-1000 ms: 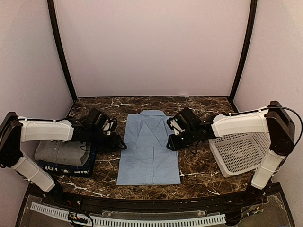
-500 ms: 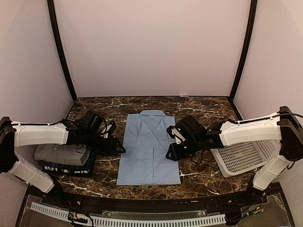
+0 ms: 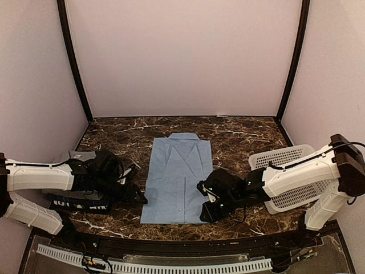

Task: Fold and stack the long sleeve shirts
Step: Smooth out the 2/3-rectangle-folded shirt at the center of the board.

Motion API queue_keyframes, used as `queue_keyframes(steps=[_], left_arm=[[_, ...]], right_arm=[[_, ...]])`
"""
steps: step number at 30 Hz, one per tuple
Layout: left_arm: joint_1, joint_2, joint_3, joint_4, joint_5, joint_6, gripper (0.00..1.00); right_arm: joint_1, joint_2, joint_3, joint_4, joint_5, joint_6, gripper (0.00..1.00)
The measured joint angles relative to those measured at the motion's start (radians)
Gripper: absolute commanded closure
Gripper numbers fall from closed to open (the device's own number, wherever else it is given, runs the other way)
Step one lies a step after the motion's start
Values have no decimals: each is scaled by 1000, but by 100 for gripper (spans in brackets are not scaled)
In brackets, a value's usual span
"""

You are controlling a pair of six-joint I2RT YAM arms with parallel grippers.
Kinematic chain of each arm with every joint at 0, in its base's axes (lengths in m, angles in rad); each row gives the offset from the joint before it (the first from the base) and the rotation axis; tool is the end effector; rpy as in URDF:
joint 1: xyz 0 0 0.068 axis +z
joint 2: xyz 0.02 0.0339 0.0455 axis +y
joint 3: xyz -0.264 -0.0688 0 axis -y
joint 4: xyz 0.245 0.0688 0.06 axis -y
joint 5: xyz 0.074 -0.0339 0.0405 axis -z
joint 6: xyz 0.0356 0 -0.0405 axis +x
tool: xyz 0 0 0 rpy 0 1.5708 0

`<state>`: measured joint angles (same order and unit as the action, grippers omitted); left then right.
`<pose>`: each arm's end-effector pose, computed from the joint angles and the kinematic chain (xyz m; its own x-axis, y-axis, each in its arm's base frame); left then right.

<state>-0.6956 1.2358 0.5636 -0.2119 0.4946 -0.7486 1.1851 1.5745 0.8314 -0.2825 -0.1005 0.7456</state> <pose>0.1650 -0.1598 0.1757 -0.9761 0.0345 -0.2146 0.1784 0.6910 -0.7004 0.1091 0.2781 0.1624 -0.8750 -0.3608 -0.3228 -0.4734 0.7770 0.4148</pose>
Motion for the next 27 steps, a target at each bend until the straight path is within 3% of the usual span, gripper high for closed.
queue_keyframes(steps=[11, 19, 27], left_arm=[[-45, -71, -97, -25, 40, -55, 53], [-59, -91, -111, -62, 46, -61, 54], [-69, -107, -135, -77, 45, -75, 55]], right_arm=[[35, -100, -154, 34, 2, 129, 82], [35, -201, -171, -6, 39, 182, 82], [35, -162, -171, 2, 61, 195, 86]])
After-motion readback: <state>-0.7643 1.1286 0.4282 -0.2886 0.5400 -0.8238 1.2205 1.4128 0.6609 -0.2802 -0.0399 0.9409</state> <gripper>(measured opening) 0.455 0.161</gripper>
